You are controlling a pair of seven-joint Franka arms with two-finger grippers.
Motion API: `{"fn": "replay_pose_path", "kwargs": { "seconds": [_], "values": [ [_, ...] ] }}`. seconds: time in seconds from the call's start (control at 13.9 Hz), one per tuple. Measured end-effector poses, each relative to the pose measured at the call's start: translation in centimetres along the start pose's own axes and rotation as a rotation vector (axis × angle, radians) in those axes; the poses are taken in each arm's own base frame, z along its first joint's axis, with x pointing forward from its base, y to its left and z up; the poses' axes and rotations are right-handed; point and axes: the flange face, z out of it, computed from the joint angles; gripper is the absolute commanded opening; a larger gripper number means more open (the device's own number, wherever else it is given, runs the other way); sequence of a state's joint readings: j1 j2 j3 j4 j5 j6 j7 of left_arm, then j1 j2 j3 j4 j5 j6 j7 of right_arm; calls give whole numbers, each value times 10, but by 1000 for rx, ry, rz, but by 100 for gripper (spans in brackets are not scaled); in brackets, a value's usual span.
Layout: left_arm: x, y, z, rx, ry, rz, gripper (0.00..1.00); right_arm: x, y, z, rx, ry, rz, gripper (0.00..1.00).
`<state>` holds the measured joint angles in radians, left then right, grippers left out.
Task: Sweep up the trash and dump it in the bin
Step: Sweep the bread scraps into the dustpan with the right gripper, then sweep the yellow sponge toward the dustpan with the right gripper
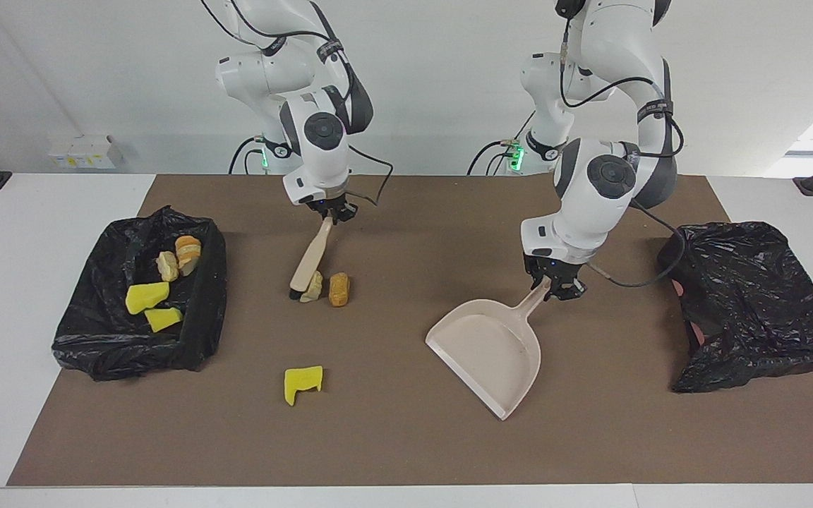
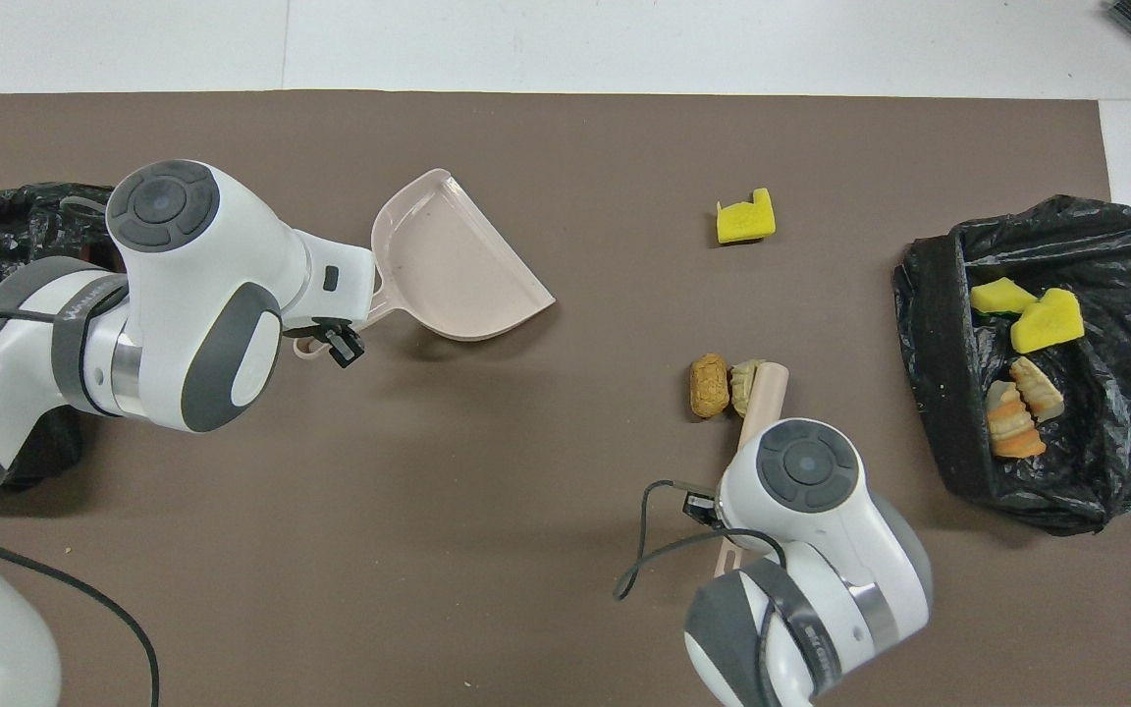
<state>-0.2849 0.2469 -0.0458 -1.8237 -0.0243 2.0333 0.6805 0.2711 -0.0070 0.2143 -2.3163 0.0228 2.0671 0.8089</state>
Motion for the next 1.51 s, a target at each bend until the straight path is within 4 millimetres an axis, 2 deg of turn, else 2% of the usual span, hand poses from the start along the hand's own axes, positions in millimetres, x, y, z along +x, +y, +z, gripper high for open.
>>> {"fn": "replay_pose_path", "kwargs": {
  "seconds": [0.22, 0.43, 0.58, 0.72, 1.01, 1.15, 1.51],
  "values": [
    [-1, 24, 2, -11, -16, 132, 0, 23, -43, -8, 38, -9, 5, 0],
    [6, 58, 8, -3, -15, 193, 0, 41, -68, -19, 100, -36, 25, 0],
    [13, 84, 14, 30, -5, 257, 0, 29, -87, -17, 107, -52, -1, 0],
    [20, 105, 20, 57, -27, 316, 0, 8, -104, -17, 146, -103, -7, 0],
    [20, 107, 23, 73, -30, 337, 0, -41, -141, -26, 175, -119, -104, 0],
    [21, 106, 23, 82, -19, 353, 0, -44, -147, -37, 195, -99, -190, 0],
    [21, 106, 25, 87, -13, 364, 0, -5, -124, -61, 192, -5, -289, 0]
  ]
}}
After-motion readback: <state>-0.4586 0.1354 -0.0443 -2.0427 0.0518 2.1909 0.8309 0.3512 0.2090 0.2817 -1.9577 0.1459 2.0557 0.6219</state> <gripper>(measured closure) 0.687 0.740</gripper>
